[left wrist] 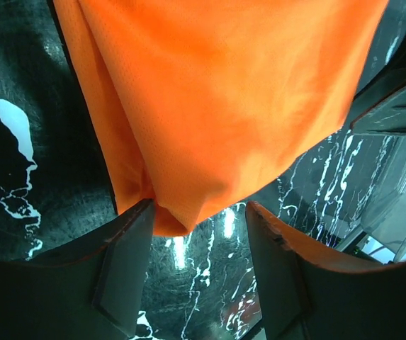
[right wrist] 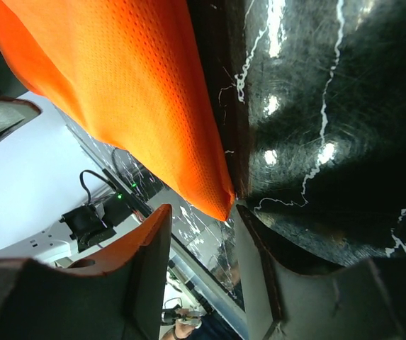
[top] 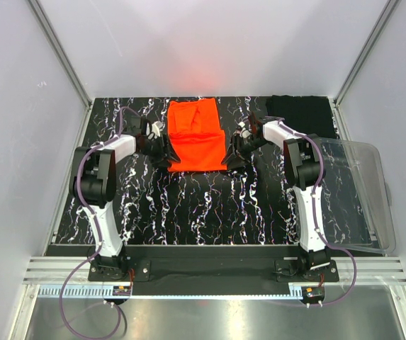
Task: Fold and stack the t-shirts
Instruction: Fold the tshirt
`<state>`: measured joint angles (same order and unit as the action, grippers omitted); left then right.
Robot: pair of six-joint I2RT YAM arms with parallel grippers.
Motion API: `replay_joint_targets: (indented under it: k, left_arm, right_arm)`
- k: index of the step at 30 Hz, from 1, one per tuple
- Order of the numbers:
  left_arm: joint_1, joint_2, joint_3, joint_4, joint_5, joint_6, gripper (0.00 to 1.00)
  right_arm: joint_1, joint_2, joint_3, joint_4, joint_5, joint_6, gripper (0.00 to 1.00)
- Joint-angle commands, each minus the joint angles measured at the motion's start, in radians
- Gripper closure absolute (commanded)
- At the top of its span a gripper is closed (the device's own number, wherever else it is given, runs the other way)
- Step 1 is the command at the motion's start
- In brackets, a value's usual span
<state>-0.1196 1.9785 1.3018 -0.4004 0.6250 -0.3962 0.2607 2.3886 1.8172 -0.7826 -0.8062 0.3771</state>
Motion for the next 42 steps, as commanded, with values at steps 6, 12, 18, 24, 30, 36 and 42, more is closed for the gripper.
replay_joint_targets:
  k: [6,12,18,24,30,36,42]
  left_arm:
    - [0.0,0.023,0.027,-0.044,-0.057,0.025,0.62]
    - [0.003,-0.038,0.002,-0.112,-0.13,0.017,0.83]
    - [0.005,-0.044,-0.038,-0.121,-0.136,-0.032,1.0]
    - [0.005,-0.115,-0.108,-0.117,-0.206,-0.027,1.0]
    - [0.005,-0.207,-0.173,-0.112,-0.257,-0.032,0.58]
    - [0.003,-0.285,-0.087,-0.138,-0.298,-0.021,0.62]
    - [0.006,-0.209,0.051,-0.144,-0.252,-0.033,0.71]
  right_arm:
    - [-0.001,-0.029,0.034,0.016,-0.028,0.0,0.59]
    - [-0.002,-0.046,0.011,0.017,-0.016,0.002,0.78]
    - [0.0,-0.048,-0.012,0.023,-0.016,0.005,0.93]
    - [-0.001,-0.068,-0.019,0.029,0.005,0.0,0.87]
    - [-0.003,-0.077,0.017,0.113,-0.001,0.063,0.81]
    - [-0.003,-0.077,0.057,0.256,-0.03,0.218,0.83]
    - [0.014,-0.02,0.097,0.373,-0.08,0.379,0.84]
